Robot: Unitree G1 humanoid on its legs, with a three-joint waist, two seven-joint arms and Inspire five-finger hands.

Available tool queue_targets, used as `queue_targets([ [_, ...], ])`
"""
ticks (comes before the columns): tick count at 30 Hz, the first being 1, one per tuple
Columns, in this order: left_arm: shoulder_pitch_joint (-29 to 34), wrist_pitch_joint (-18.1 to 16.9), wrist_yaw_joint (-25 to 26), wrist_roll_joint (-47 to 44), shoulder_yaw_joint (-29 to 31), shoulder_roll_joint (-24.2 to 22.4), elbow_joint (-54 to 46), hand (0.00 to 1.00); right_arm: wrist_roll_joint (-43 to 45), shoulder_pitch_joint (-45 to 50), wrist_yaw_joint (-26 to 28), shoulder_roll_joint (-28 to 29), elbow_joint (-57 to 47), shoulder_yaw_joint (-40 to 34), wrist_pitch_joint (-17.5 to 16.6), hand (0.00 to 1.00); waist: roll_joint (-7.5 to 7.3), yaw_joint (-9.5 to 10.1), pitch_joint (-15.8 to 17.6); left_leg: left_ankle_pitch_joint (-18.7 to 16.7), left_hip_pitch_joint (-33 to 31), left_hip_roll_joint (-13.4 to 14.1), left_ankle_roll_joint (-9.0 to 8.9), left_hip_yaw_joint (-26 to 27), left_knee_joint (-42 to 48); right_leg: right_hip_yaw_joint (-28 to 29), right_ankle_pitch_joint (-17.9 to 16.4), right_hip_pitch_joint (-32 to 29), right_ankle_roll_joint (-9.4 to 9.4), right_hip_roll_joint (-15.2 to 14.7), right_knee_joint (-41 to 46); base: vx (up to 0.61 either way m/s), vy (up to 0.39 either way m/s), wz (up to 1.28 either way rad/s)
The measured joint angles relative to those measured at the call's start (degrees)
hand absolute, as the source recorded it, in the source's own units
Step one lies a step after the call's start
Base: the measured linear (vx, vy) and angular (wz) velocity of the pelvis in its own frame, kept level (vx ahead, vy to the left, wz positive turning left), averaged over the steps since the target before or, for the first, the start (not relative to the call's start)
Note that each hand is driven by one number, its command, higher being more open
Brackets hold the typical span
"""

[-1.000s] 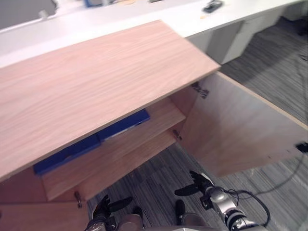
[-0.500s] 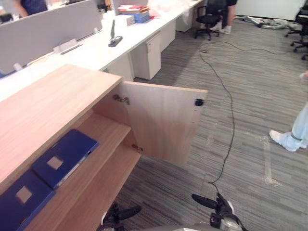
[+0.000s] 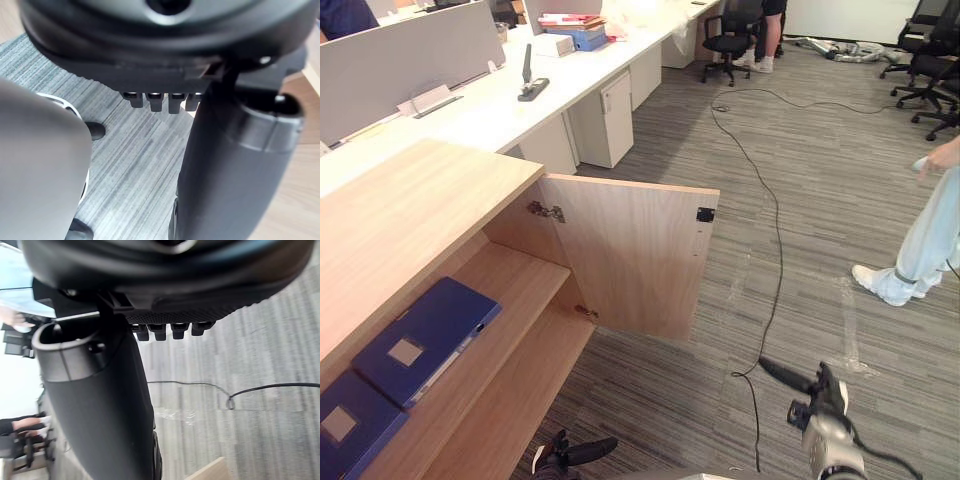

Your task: Walk over to the cabinet, pick up the folder, carry it to the office cabinet, place the folder inside the office cabinet, then close the office cabinet door

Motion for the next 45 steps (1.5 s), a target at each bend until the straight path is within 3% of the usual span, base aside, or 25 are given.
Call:
queue_targets([
  [8, 3.46, 0.18, -0.93, 0.11, 1.98, 1.71, -0.27, 1.0, 0.1, -14.27, -0.35, -7.06, 1.09, 4.6, -1.93, 1.0, 0.18, 1.35, -0.73, 1.04, -0.52, -0.17, 0.1, -1.41, -1.09, -1.13, 0.84, 0.01, -0.23, 0.02, -1.12, -0.02, 0.021, 0.08],
  [16, 5.13, 0.68, -0.07, 0.06, 2.03, 1.92, -0.22, 1.0, 6.88, -29.38, 0.41, -11.23, 17.48, 7.32, -2.43, 1.0, 0.08, 3.09, -0.8, 2.82, -2.55, -0.27, 0.26, -5.94, -1.5, -5.41, 2.94, 1.91, -0.64, 0.33, -4.54, 0.0, 0.01, 0.26],
  [21, 4.95, 0.42, -0.3, -1.03, 2.05, 1.65, -0.43, 1.0, 9.22, -36.64, 2.07, -11.29, 22.07, 9.49, -2.4, 1.0, 0.03, 4.6, -0.74, 4.23, -3.7, -0.33, 0.37, -7.6, -2.39, -6.94, 5.42, 2.73, -0.97, 1.27, -8.35, -0.04, 0.001, 0.16],
  [31, 4.56, -0.08, -1.09, -2.0, 2.05, 1.5, -0.68, 1.0, 9.21, -44.8, 3.74, -11.11, 24.41, 13.43, -2.24, 1.0, 0.07, 6.5, 0.32, 5.15, -4.34, -0.44, -0.06, -11.04, -3.36, -9.47, 7.19, 4.89, -1.09, 2.42, -12.52, -0.02, -0.005, 0.14],
  [42, 3.99, -0.08, -1.28, -1.94, 1.78, 1.6, -1.56, 1.0, 6.37, -46.67, 3.61, -12.1, 25.39, 18.9, -2.21, 1.0, 0.12, 6.16, 2.03, 5.38, -4.85, 0.14, 0.09, -11.22, -3.24, -9.67, 7.4, 5.02, -1.29, 3.53, -13.78, 0.0, -0.002, 0.0],
  [45, 3.43, -0.03, -1.11, -1.72, 1.74, 1.75, -1.53, 1.0, 3.99, -46.58, 3.6, -11.99, 24.91, 23.35, -2.36, 1.0, 0.03, 5.96, 2.87, 5.17, -4.93, 0.85, -0.4, -10.6, -2.84, -9.12, 7.47, 5.04, -1.42, 4.4, -14.67, -0.03, -0.018, -0.11],
])
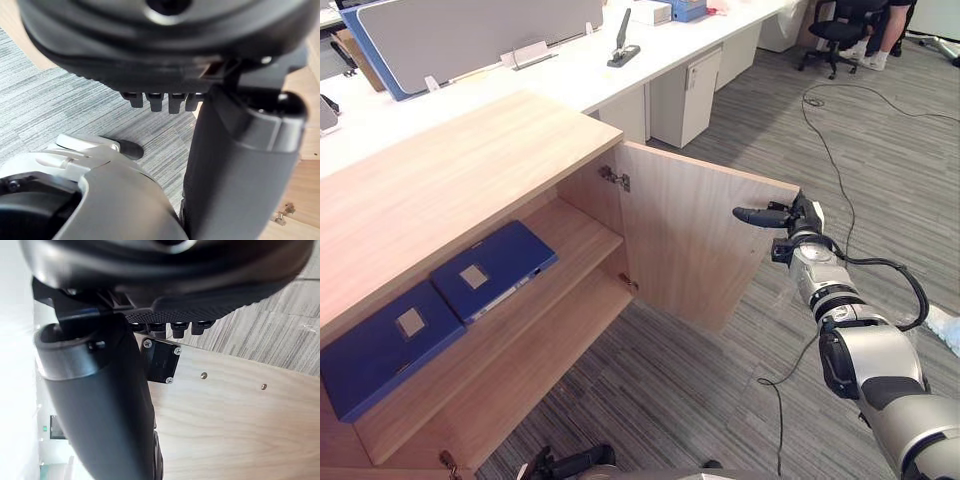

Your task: Walk over to the cabinet, pick up the folder, carry it to the office cabinet, place the folder inside the office cabinet, then close the office cabinet door

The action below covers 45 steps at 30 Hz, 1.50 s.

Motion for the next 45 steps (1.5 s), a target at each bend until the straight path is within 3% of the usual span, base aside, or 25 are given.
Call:
queue_targets([
  [3, -0.05, 0.0, 0.18, 0.41, 0.0, 0.18, 0.0, 1.0, -0.83, 2.41, -0.03, -0.1, -3.93, 5.68, 0.03, 1.0, -0.07, -0.36, 0.06, -0.17, 0.05, 0.7, -0.23, 0.75, 0.3, 0.78, 0.04, -0.05, -0.24, 0.88, -0.49, -0.03, -0.036, -0.21],
  [8, 0.13, 0.06, 0.76, 0.83, 0.65, 0.3, 0.22, 1.0, -6.43, 12.81, 0.86, -5.09, -22.41, 23.54, 0.16, 1.0, -0.24, -1.57, -0.04, -0.62, 1.11, 2.43, -0.67, 3.84, 1.0, 4.28, -0.52, -0.58, -1.11, 2.7, -0.53, -0.01, -0.039, -0.4],
  [17, -0.57, -0.04, 1.49, 2.7, 5.3, 0.24, 1.14, 1.0, -6.28, 20.12, 17.44, -10.72, -40.31, 51.06, -0.03, 1.0, -2.34, -2.06, -3.26, -0.52, 0.83, 4.87, -0.53, 5.39, 3.55, 6.11, -2.2, -0.6, -3.03, 4.97, -0.51, 0.02, -0.058, -0.13],
  [20, -0.92, -0.03, 2.0, 3.08, 7.29, -0.26, 1.28, 1.0, -6.7, 20.26, 22.05, -7.84, -46.2, 55.98, -0.79, 1.0, -2.79, -1.03, -3.65, -0.68, 0.54, 5.64, -0.67, 5.34, 3.87, 5.67, -2.59, -0.51, -3.61, 5.65, -0.31, 0.0, -0.031, 0.12],
  [21, -1.16, -0.03, 2.4, 3.1, 7.45, -0.48, 1.28, 1.0, -7.07, 20.3, 23.44, -4.72, -47.48, 56.99, -2.44, 1.0, -2.78, -0.28, -3.73, -1.14, 0.0, 6.03, -1.15, 5.24, 4.3, 5.03, -2.81, -0.58, -3.77, 5.94, -0.15, 0.01, -0.009, 0.27],
  [26, -0.92, -0.01, 3.49, 3.09, 9.82, -1.38, 2.36, 1.0, -8.59, 20.19, 23.8, 5.46, -48.65, 58.82, -6.78, 1.0, -2.69, 1.88, -4.84, -3.49, -0.35, 6.32, -1.4, 5.07, 4.57, 4.28, -3.71, -1.31, -3.38, 5.83, 1.99, 0.02, 0.038, 0.1],
  [30, 0.2, -0.01, 4.44, 3.0, 12.13, -1.17, 2.65, 1.0, -8.68, 20.53, 24.68, 11.4, -48.41, 64.17, -7.59, 1.0, -4.12, 2.78, -5.76, -4.57, -0.5, 5.41, -1.82, 5.02, 5.41, 4.84, -4.57, -2.37, -2.78, 4.04, 4.86, 0.03, 0.073, -0.01],
  [36, 1.09, -0.08, 4.68, 2.39, 14.25, -1.4, 2.69, 1.0, -9.86, 24.81, 25.54, 12.05, -44.59, 64.53, -7.61, 1.0, -4.41, 2.99, -5.94, -4.76, -0.31, 4.35, -1.77, 5.12, 5.26, 5.85, -5.28, -3.57, -1.96, 2.04, 7.7, -0.01, 0.06, -0.03],
  [40, 1.24, -0.07, 4.63, 1.19, 16.54, -2.6, 2.79, 1.0, -11.31, 31.46, 24.4, 11.89, -38.19, 58.12, -7.16, 1.0, -3.94, 3.13, -5.57, -4.55, -0.06, 3.37, -1.48, 3.33, 4.61, 4.45, -7.07, -3.82, -1.31, 0.41, 10.29, 0.01, 0.012, 0.2],
  [42, 1.26, -0.21, 4.59, 1.17, 14.93, -2.54, 2.76, 1.0, -13.57, 38.03, 21.9, 11.55, -34.08, 49.93, -6.0, 1.0, -3.98, 1.91, -5.34, -4.92, -1.28, 0.07, -1.35, -3.1, 5.61, 2.11, -13.36, -5.59, 1.94, -6.51, 24.04, 0.02, 0.001, 1.33],
  [43, 1.2, -0.37, 4.66, 1.27, 13.66, -2.32, 2.77, 1.0, -14.29, 40.56, 20.98, 11.18, -33.76, 46.84, -5.88, 1.0, -4.03, 1.17, -5.22, -5.06, -1.88, -1.11, -0.91, -5.95, 5.94, 5.49, -13.87, -6.73, 0.69, -8.03, 28.22, 0.02, -0.022, 2.25],
  [44, 1.2, -1.3, 4.77, 2.0, 10.9, -1.65, 2.65, 1.0, -15.79, 44.86, 19.55, 10.43, -33.37, 40.66, -5.71, 1.0, -3.64, -0.24, -4.93, -5.08, -3.96, -3.01, -0.17, -12.24, 7.34, 15.47, -13.85, -8.99, -0.2, -8.32, 34.12, 0.01, -0.052, 2.48],
  [45, 0.51, -1.84, 5.0, 2.92, 8.97, -0.93, 2.14, 1.0, -17.44, 47.96, 18.27, 10.34, -32.46, 34.21, -5.35, 1.0, -3.29, -0.91, -4.45, -4.85, -5.92, -4.0, 0.06, -17.67, 8.4, 29.18, -17.18, -11.38, -1.13, -4.82, 36.47, 0.0, -0.085, 2.43],
])
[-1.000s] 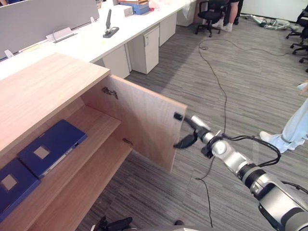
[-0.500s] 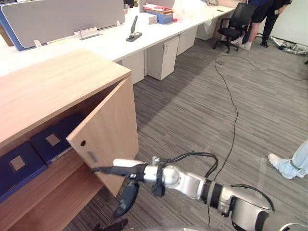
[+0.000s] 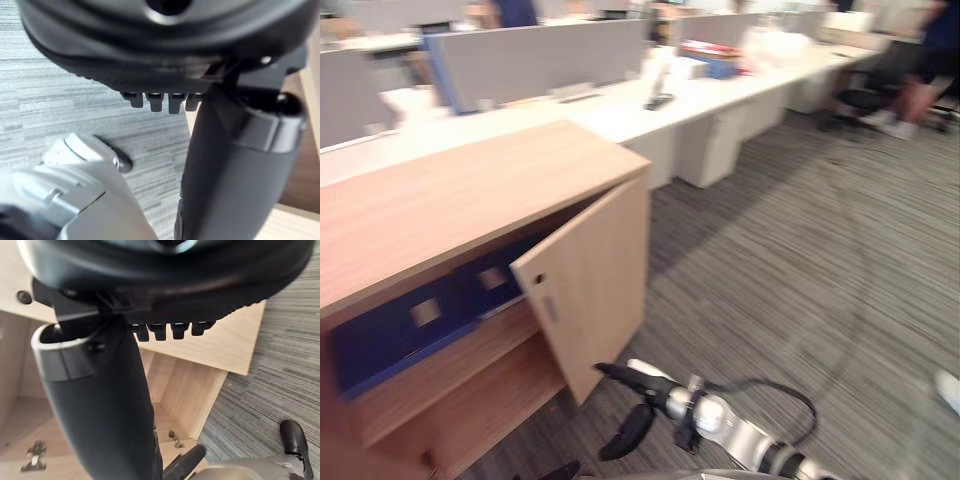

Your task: Walk over to the cabinet, pick up the folder, carry it to the office cabinet, place the folder inside the office cabinet, then close the office cabinet door

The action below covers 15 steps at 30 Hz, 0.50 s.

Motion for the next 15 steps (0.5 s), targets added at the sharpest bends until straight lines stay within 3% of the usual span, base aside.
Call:
queue_targets([
  [2, -0.52, 0.58, 0.76, 0.27, -0.67, 1.09, 0.12, 1.0, -1.81, 1.31, -2.82, 1.88, 4.19, -7.11, 0.86, 1.0, -0.78, -1.64, 0.25, 1.37, -3.03, -2.82, -0.31, -6.37, -0.03, 15.67, -2.94, 0.82, 2.79, 4.52, -5.47, -0.05, -0.195, 2.1],
  [3, -1.74, 1.15, 0.99, 0.26, -0.79, 1.51, 0.26, 1.0, -2.38, 0.47, -5.11, 3.39, 9.98, -12.42, 1.46, 1.0, -1.56, -2.24, 1.5, 2.12, -3.7, -5.1, -0.83, -9.95, -0.73, 17.39, -4.63, 2.29, 5.9, 4.06, -8.08, -0.11, -0.267, 2.07],
  [5, -1.91, 1.35, 1.48, 0.22, -1.98, 0.23, 0.06, 1.0, -2.31, 0.1, -7.78, 3.59, 19.8, -19.21, 2.77, 1.0, 0.92, -1.62, 2.02, 2.69, -4.51, -4.84, -0.52, -14.47, -1.76, 11.35, -4.2, 4.95, 4.41, 3.47, -11.9, -0.08, -0.168, 1.66],
  [7, -1.03, 2.0, 1.79, 0.06, -2.2, -0.64, -0.19, 1.0, -1.2, 1.26, -9.62, 3.69, 31.02, -24.75, 5.18, 1.0, 1.95, -0.78, 2.14, 3.57, -5.57, -5.08, -0.56, -16.91, 0.42, 5.16, -3.0, 9.53, 4.01, 4.06, -17.47, 0.02, -0.107, 1.32],
  [9, -0.49, 2.33, 1.36, -0.55, -1.7, -0.49, -1.3, 1.0, 4.34, 1.55, -10.08, 4.77, 33.89, -30.61, 6.51, 1.0, 1.06, 0.51, 2.71, 4.48, -5.45, -4.83, -2.29, -18.84, -0.15, 2.69, -1.85, 12.43, 4.34, 4.97, -21.08, 0.12, -0.144, 0.7],
  [12, -0.41, 2.31, -0.02, -2.79, -1.5, -0.38, -3.61, 1.0, 9.21, 2.4, -12.23, 6.3, 34.09, -34.65, 6.53, 1.0, -0.7, 1.0, 3.95, 4.61, -6.42, -6.86, -2.5, -20.95, 1.51, -1.73, -1.66, 15.89, 4.22, 4.69, -23.43, 0.16, -0.147, 0.84],
  [13, -0.68, 2.32, -0.25, -3.28, -1.52, -0.56, -4.23, 1.0, 9.55, 2.38, -12.51, 6.37, 34.03, -35.59, 6.52, 1.0, -0.7, 0.83, 4.28, 4.61, -6.79, -7.49, -2.49, -20.51, 2.54, -2.55, -1.64, 16.59, 4.21, 4.59, -23.62, 0.1, -0.09, 0.97],
  [14, -1.34, 2.25, -0.48, -3.84, -1.66, -0.97, -5.56, 1.0, 11.27, 2.23, -13.24, 6.64, 33.97, -38.0, 6.53, 1.0, -0.31, 0.87, 5.25, 4.73, -7.49, -8.19, -2.33, -17.3, 4.78, -4.58, -1.64, 18.16, 4.2, 4.49, -23.56, 0.05, -0.053, 0.98],
  [15, -1.82, 2.22, -0.46, -4.53, -1.57, -1.99, -7.36, 1.0, 12.35, 1.71, -13.9, 7.41, 33.86, -42.15, 6.48, 1.0, 0.13, 0.9, 5.8, 5.83, -8.41, -8.1, -0.55, -11.07, 5.38, -6.47, -1.59, 18.94, 4.11, 4.21, -23.53, 0.02, -0.025, 0.9],
])
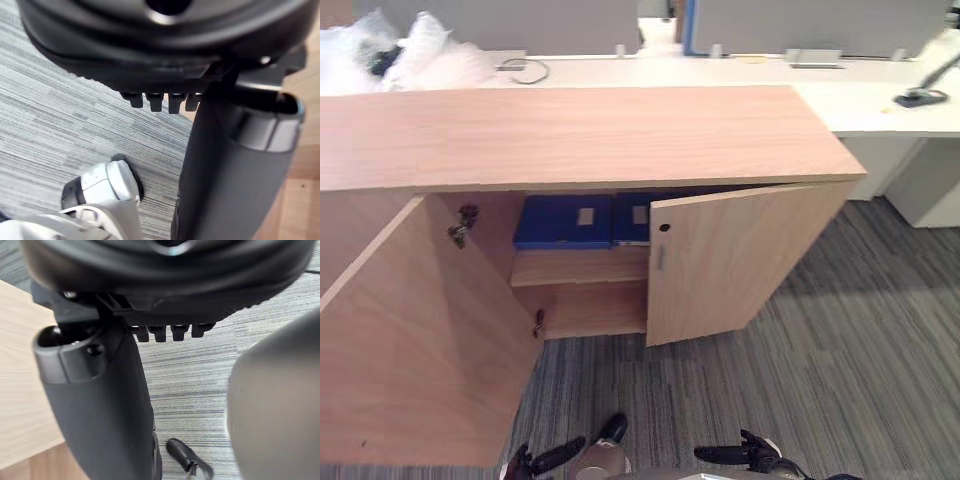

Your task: Walk over to the cabinet, pick up the folder, carry it to the office cabinet, place the folder inside the office cabinet, then close the office cabinet door

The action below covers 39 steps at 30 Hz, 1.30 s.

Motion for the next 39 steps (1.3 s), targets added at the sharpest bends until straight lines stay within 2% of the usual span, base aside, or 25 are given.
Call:
queue_targets([
  [1, -0.17, -0.14, -0.14, 0.02, -0.1, -0.39, -0.76, 1.0, 1.14, -0.45, -0.43, 0.49, -0.01, -2.33, -0.02, 1.0, 0.29, 0.04, 0.26, -0.68, -0.46, 0.84, 2.77, 5.35, 0.24, -1.24, 0.2, 0.18, -0.38, 0.08, -0.28, -0.02, 0.01, 0.64],
  [2, -1.01, -0.37, -0.72, -0.07, 0.19, -0.24, -0.87, 1.0, 2.39, -1.23, -0.79, 1.58, -0.06, -6.12, -0.09, 1.0, 0.23, 0.01, 0.69, -3.74, -2.86, 2.61, 6.63, 13.31, 4.58, -3.07, 0.07, 0.41, -0.74, 0.08, -1.09, -0.02, -0.008, 0.69],
  [3, -1.89, 0.08, -1.31, -0.53, 0.26, -0.08, -0.27, 1.0, 4.39, -1.41, -0.85, 3.07, -0.65, -12.52, -0.46, 1.0, 0.66, -0.44, 0.95, -9.46, -7.48, 7.64, 9.16, 27.51, 17.44, -6.77, 0.08, 1.54, -0.75, -0.19, -1.72, -0.01, -0.031, 0.7],
  [5, -2.09, -0.03, -1.95, -1.92, -0.35, 0.11, 0.02, 1.0, 7.55, -0.67, -0.71, 3.06, -1.16, -17.31, -0.35, 1.0, 0.67, -0.53, 0.89, -12.84, -7.6, 10.19, 9.68, 35.17, 23.93, -10.46, 0.1, 3.26, -0.72, -1.29, -2.27, 0.06, -0.023, 0.86],
  [6, -2.59, -0.12, -2.57, -3.31, -1.49, 0.66, 1.02, 1.0, 9.64, -0.03, -0.66, 2.87, -1.06, -21.03, -0.56, 1.0, 0.65, -0.87, 0.79, -14.69, -6.44, 11.25, 9.82, 39.39, 25.49, -14.32, 0.12, 4.19, -0.55, -2.28, -2.57, 0.14, 0.039, 1.31],
  [8, -3.43, -0.39, -3.58, -5.2, -3.16, 1.59, 3.43, 1.0, 12.32, 1.55, -0.75, 2.36, -0.95, -25.21, -0.56, 1.0, 1.01, -1.97, 0.33, -15.96, -4.65, 11.69, 9.25, 43.06, 23.08, -19.29, 0.3, 4.69, 0.03, -3.33, -2.31, 0.2, 0.084, 1.44],
  [9, -4.21, -0.38, -3.94, -7.01, -4.07, 1.44, 5.05, 1.0, 13.77, 2.12, -0.8, 2.07, -0.36, -27.61, -0.52, 1.0, 1.51, -2.83, -0.03, -16.58, -3.21, 8.9, 10.19, 42.75, 16.92, -21.33, 0.64, 4.35, 0.86, -4.04, -1.55, 0.26, 0.156, 1.41],
  [10, -4.47, -0.3, -4.66, -9.29, -5.09, 2.0, 5.54, 1.0, 15.42, 1.95, -0.76, 2.67, 0.56, -29.52, -0.27, 1.0, -0.05, -3.27, 0.4, -13.57, -1.14, 4.81, 10.95, 41.25, 10.55, -22.57, 2.14, 4.28, 0.86, -5.92, -1.05, 0.25, 0.169, 1.28],
  [12, -4.01, -0.19, -5.17, -11.58, -6.72, 2.57, 6.59, 1.0, 17.35, 2.55, -0.42, 3.04, 0.91, -30.75, -0.86, 1.0, -0.49, -3.47, -0.26, -9.11, 3.23, 1.31, 11.8, 39.38, 0.92, -22.44, 4.0, 4.07, 0.32, -7.01, -1.23, 0.22, 0.171, 0.74],
  [14, -3.39, -0.04, -6.31, -13.39, -8.09, 2.66, 6.92, 1.0, 19.39, 2.53, 0.5, 3.21, 0.94, -31.35, -0.91, 1.0, -0.31, -3.48, -1.05, -5.79, 6.99, -1.04, 12.21, 37.18, -6.71, -22.59, 4.22, 4.21, 0.75, -7.22, -4.07, 0.17, 0.163, 0.63],
  [17, -3.31, 0.01, -8.0, -14.97, -9.54, 2.61, 7.08, 1.0, 19.74, 2.58, 0.98, 3.0, 0.83, -31.46, -1.06, 1.0, -0.06, -4.17, -1.53, -3.42, 10.14, -3.87, 12.57, 33.63, -11.63, -23.92, 5.63, 4.03, 2.63, -8.35, -5.48, 0.04, 0.056, 0.64],
  [18, -2.98, 0.0, -8.51, -16.04, -9.62, 2.39, 7.31, 1.0, 19.73, 2.65, 1.02, 2.6, 0.87, -31.8, -1.02, 1.0, 0.7, -4.19, -2.25, -2.1, 11.42, -4.22, 12.22, 32.59, -14.29, -24.39, 6.33, 4.44, 3.67, -8.15, -5.54, 0.05, 0.004, 0.56],
  [19, -2.91, 0.02, -8.69, -16.15, -9.58, 2.11, 7.43, 1.0, 19.74, 2.59, 1.06, 2.59, 0.9, -32.26, -1.01, 1.0, 1.01, -4.28, -2.4, -2.03, 11.43, -4.45, 12.27, 31.83, -14.53, -24.93, 6.49, 4.59, 3.87, -8.2, -5.18, 0.06, -0.009, 0.48],
  [21, -2.34, 0.02, -8.91, -16.67, -9.12, 1.13, 7.86, 1.0, 20.17, 2.56, 1.3, 2.0, 0.67, -34.58, -1.09, 1.0, 2.75, -4.91, -2.53, -2.15, 12.15, -4.78, 12.22, 29.05, -14.52, -26.9, 6.38, 4.64, 4.01, -9.56, 0.32, 0.06, 0.023, 0.66],
  [22, -1.78, -0.02, -8.86, -16.77, -9.0, 0.38, 8.03, 1.0, 21.13, 3.26, 1.32, 1.37, -0.69, -34.81, -1.4, 1.0, 3.84, -5.38, -2.85, -2.42, 13.01, -4.71, 11.96, 27.2, -14.52, -26.61, 5.73, 3.13, 2.58, -11.57, 7.94, 0.07, 0.056, 0.76],
  [23, -1.65, -0.38, -8.77, -16.76, -9.08, 0.01, 7.99, 1.0, 21.52, 3.7, 1.54, 1.19, -2.02, -34.64, -1.51, 1.0, 4.04, -5.91, -2.79, -2.59, 13.65, -4.76, 12.21, 25.83, -14.47, -23.62, 4.51, 0.38, -0.58, -13.19, 15.48, 0.05, 0.072, 0.78],
  [24, -1.36, -0.68, -8.56, -16.77, -9.18, 0.48, 8.04, 1.0, 21.52, 3.43, 1.87, 1.23, -3.19, -32.21, -1.65, 1.0, 3.73, -6.41, -3.05, -2.68, 13.48, -4.94, 12.17, 24.79, -14.46, -14.79, 1.7, -3.38, -0.54, -12.83, 18.98, 0.01, 0.04, 0.56],
  [25, -1.39, -0.89, -8.54, -16.79, -9.16, 0.95, 8.06, 1.0, 21.51, 2.89, 2.02, 1.52, -3.38, -30.76, -1.66, 1.0, 2.82, -6.38, -3.01, -2.66, 13.1, -4.95, 12.12, 24.21, -14.48, -7.74, 0.35, -5.59, 0.41, -11.09, 18.03, -0.01, 0.02, 0.43],
  [27, -1.57, -1.36, -8.49, -16.75, -9.02, 1.98, 8.62, 1.0, 22.54, 1.69, 2.18, 2.99, -2.05, -30.79, -1.85, 1.0, 1.21, -6.39, -2.86, -2.53, 13.2, -5.09, 11.79, 22.68, -14.53, -1.81, -0.07, -6.37, 1.55, -9.54, 11.91, -0.01, -0.066, 0.4],
  [29, -1.4, -1.43, -8.2, -16.78, -6.23, 1.81, 8.73, 1.0, 23.6, 1.74, 2.01, 4.27, -1.1, -30.86, -2.56, 1.0, -0.02, -6.15, -3.54, -2.59, 13.38, -5.1, 11.13, 22.03, -14.48, -2.67, 1.92, -6.01, 1.48, -9.22, 4.88, 0.03, -0.147, 0.28],
  [31, -1.03, -1.49, -7.8, -16.8, -1.73, 0.62, 8.8, 1.0, 23.59, 1.85, 2.17, 4.69, -1.03, -31.53, -2.18, 1.0, -0.34, -6.17, -3.98, -2.77, 13.39, -4.49, 10.12, 21.31, -14.82, -3.29, 3.01, -3.83, 3.16, -7.83, -0.52, 0.04, -0.218, 0.1],
  [33, -1.01, -1.52, -7.82, -16.8, 1.31, -0.43, 8.8, 1.0, 23.34, 1.82, 2.1, 4.51, -1.1, -32.47, -2.05, 1.0, 0.12, -6.1, -3.64, -2.63, 13.45, -3.59, 9.7, 20.77, -14.87, -4.38, 3.66, -2.4, 2.85, -6.77, -2.91, 0.01, -0.226, 0.13],
  [39, -0.89, -1.62, -8.16, -16.67, 4.3, -1.11, 8.47, 1.0, 18.99, 3.55, 1.87, 4.4, -1.25, -31.31, -1.28, 1.0, -0.36, -5.38, -3.48, -2.4, 13.1, -2.16, 7.87, 17.65, -14.9, -8.37, 3.99, 0.42, 2.4, -4.46, -5.78, 0.02, -0.152, 0.3],
])
